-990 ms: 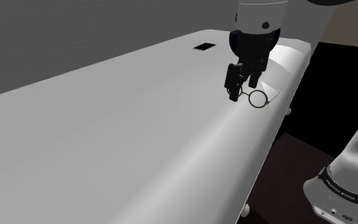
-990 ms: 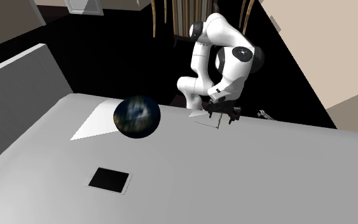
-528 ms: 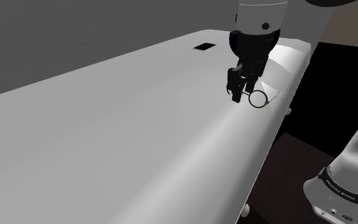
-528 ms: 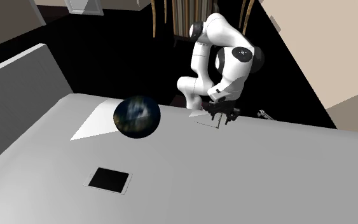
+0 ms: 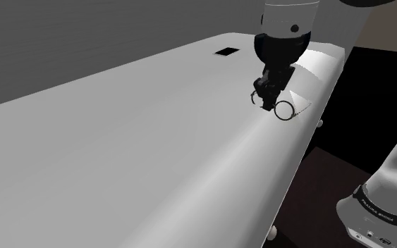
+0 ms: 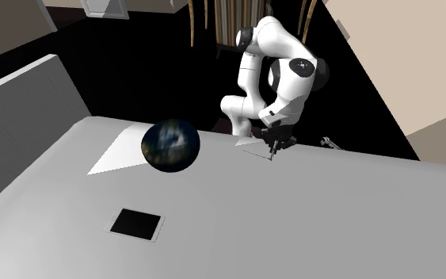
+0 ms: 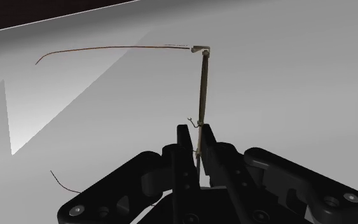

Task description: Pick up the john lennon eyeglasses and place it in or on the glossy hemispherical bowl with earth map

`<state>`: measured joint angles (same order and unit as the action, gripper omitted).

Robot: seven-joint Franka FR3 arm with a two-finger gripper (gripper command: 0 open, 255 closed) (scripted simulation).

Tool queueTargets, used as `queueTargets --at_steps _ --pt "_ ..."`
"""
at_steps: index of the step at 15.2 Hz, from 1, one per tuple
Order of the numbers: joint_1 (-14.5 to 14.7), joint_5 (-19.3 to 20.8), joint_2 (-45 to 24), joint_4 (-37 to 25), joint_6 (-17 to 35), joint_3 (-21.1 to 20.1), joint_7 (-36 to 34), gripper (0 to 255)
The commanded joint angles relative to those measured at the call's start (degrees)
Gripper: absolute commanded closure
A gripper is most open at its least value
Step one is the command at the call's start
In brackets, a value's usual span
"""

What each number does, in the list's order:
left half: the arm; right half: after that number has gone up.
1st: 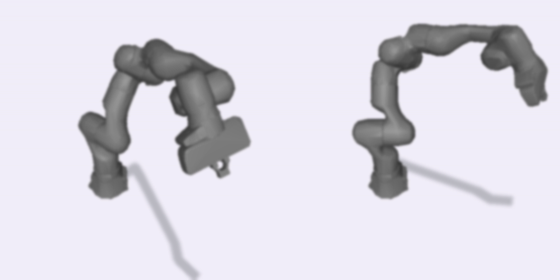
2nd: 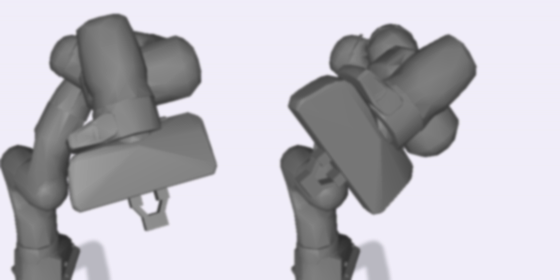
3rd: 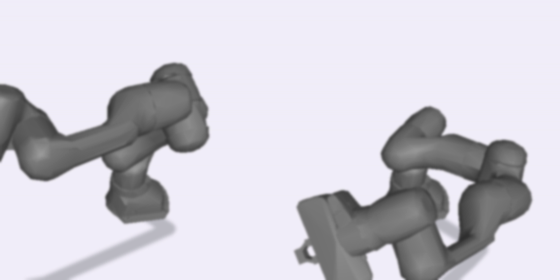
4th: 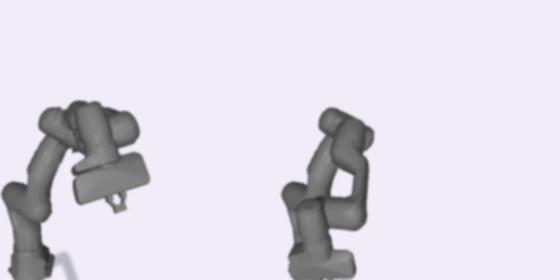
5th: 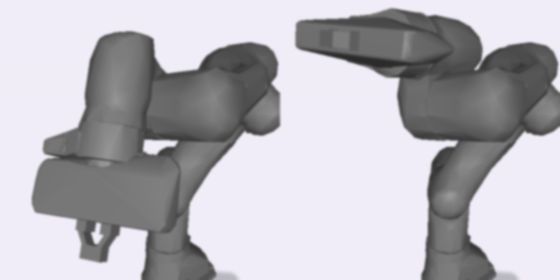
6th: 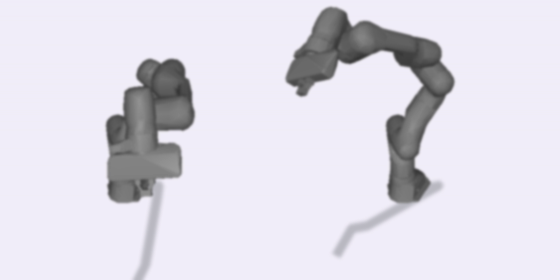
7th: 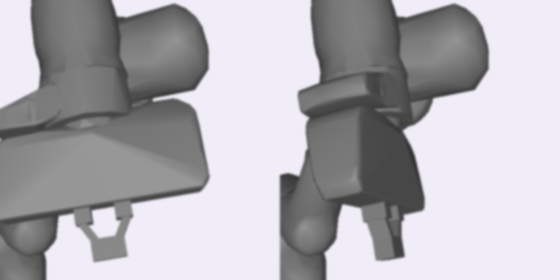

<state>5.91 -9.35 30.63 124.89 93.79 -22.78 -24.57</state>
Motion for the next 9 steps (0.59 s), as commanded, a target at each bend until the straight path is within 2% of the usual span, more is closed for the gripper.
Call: queueTargets --at_steps 1,9 --pt "-0.01 0.00 -0.03 0.06 -0.01 0.00 0.00 255" --pt "-0.44 0.71 -1.14 -6.95 -5.95 0.59 -0.22 255"
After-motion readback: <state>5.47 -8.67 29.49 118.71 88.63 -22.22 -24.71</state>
